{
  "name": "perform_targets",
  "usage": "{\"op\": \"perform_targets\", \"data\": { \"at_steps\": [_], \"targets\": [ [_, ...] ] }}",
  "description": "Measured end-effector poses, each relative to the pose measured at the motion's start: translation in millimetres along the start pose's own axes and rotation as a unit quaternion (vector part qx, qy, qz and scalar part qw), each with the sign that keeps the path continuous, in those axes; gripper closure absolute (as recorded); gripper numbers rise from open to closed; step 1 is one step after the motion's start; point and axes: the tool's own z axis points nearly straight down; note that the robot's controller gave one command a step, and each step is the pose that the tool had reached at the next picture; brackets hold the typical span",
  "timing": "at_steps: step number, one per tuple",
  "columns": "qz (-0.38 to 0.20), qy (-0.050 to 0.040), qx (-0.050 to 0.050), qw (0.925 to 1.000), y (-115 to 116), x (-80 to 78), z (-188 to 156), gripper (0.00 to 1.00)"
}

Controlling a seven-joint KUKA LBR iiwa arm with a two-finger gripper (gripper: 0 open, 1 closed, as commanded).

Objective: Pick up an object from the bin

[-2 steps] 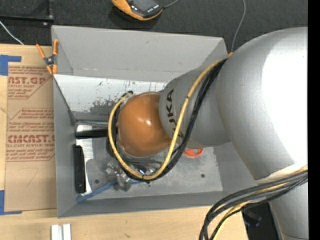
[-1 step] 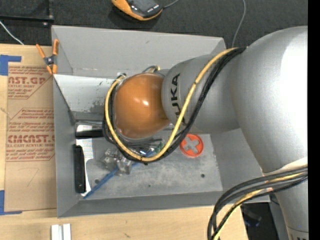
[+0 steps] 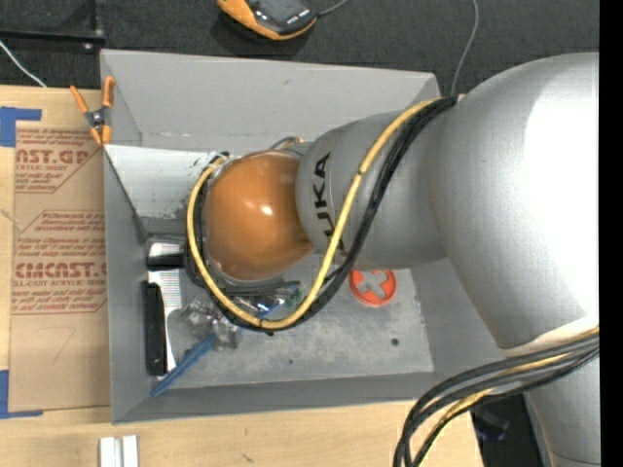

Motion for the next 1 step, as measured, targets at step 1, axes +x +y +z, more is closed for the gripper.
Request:
{"op": "perform_targets", "data": {
  "at_steps": [1],
  "targets": [
    [0.056, 0.0010, 0.000, 0.9984, -2.8, -5.4, -21.3, 1.00]
  ]
}}
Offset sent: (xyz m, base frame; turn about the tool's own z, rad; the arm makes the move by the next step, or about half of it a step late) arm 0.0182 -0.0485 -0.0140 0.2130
